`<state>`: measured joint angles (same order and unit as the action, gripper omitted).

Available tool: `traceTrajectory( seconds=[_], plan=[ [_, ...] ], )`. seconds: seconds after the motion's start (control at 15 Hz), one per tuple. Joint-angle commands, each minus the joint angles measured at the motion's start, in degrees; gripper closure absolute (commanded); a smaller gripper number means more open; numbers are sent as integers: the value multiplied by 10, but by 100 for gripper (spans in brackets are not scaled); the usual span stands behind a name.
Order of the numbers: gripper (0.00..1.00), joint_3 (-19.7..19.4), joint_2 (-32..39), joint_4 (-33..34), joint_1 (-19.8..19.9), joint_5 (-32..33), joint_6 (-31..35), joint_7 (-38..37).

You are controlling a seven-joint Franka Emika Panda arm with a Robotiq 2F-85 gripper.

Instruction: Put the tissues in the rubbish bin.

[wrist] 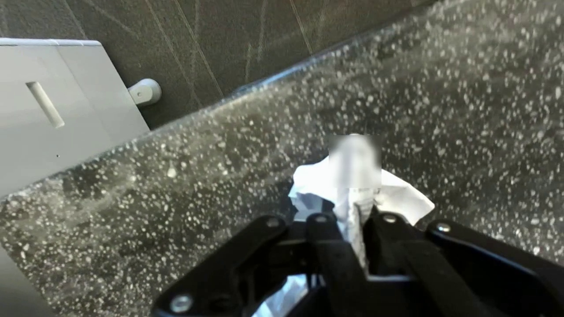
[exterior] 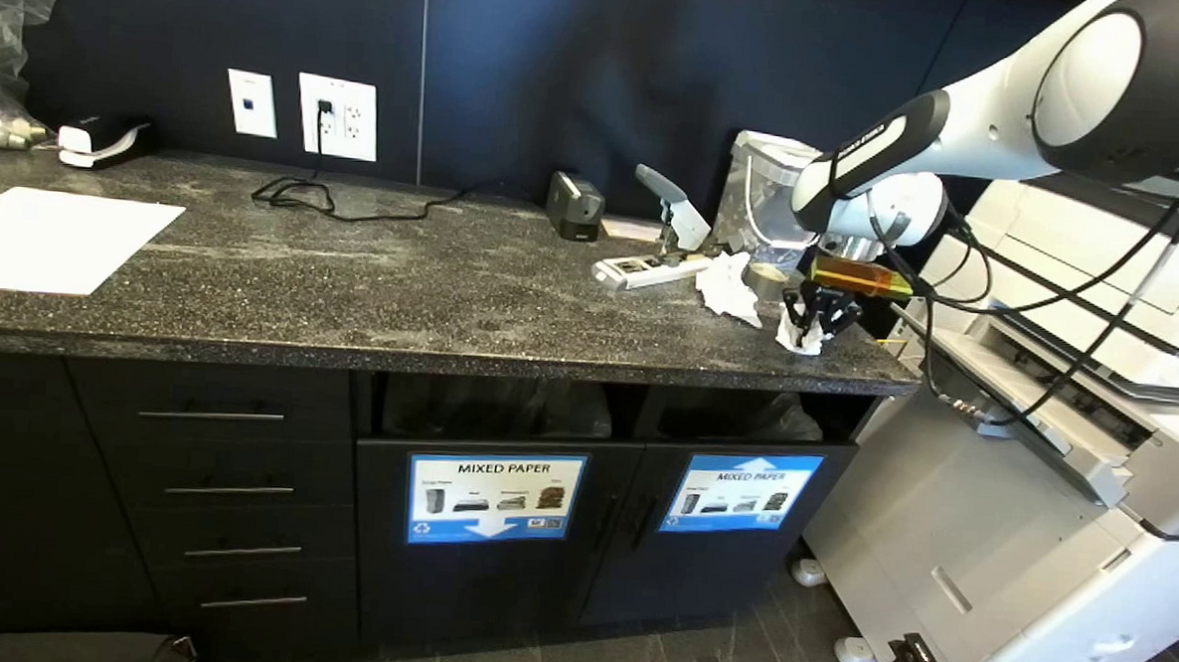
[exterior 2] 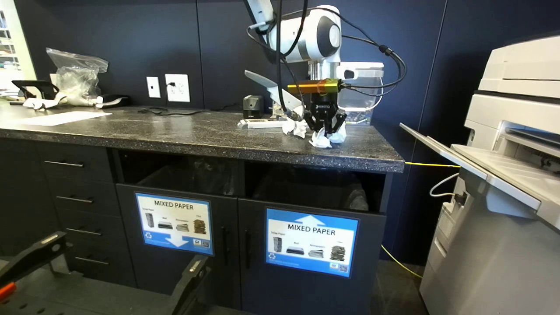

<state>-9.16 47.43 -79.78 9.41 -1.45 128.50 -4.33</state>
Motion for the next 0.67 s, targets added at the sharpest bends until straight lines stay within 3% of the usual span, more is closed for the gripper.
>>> traceTrajectory(
  seconds=[0.0,0.6],
  plan=[
    [89,16,-87,-136,13,5,24,59],
    [89,67,-214,-396,69,-33,161,222]
  ],
)
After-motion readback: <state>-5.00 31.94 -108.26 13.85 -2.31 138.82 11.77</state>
